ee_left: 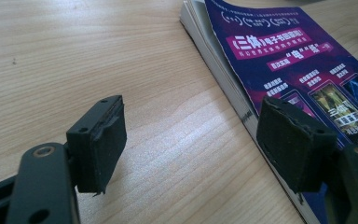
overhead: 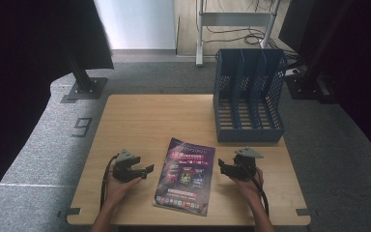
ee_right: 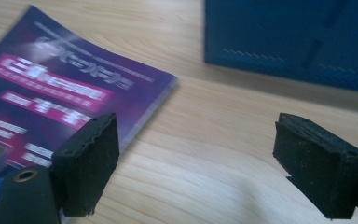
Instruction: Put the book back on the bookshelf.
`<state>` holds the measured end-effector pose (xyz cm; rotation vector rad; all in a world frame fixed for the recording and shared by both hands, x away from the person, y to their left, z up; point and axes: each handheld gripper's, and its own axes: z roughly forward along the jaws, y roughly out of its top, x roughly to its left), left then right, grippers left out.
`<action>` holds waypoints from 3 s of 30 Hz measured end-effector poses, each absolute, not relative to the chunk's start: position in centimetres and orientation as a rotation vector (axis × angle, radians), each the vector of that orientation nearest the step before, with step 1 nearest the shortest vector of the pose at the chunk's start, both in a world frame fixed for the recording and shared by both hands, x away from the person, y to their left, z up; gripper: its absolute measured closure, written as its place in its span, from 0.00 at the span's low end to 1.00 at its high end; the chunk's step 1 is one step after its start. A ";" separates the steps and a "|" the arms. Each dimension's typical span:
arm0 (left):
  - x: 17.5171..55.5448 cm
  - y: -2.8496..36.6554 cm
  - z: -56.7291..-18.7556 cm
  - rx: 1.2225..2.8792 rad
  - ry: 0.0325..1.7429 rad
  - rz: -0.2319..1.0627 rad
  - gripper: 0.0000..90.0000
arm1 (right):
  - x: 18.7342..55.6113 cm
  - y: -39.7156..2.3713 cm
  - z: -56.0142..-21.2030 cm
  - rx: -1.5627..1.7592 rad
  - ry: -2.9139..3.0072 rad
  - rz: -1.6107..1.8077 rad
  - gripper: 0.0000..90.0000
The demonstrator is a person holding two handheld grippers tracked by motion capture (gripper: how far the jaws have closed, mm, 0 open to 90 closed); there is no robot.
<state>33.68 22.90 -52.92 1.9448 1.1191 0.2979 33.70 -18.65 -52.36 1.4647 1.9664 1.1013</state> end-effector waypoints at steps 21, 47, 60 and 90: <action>33.6 22.6 -52.8 1.938 1.133 0.310 0.27 | 34.2 -14.7 -53.3 1.391 2.049 1.157 0.16; 33.4 21.8 -52.8 1.942 1.111 0.292 0.27 | 34.0 -11.8 -55.3 1.374 2.160 1.106 0.15; 33.5 21.1 -53.1 1.962 1.109 0.279 0.28 | 34.0 -11.9 -55.4 1.387 2.168 1.106 0.16; 36.2 15.3 -53.9 2.033 1.069 0.256 0.28 | 33.8 -11.8 -55.4 1.386 2.155 1.091 0.19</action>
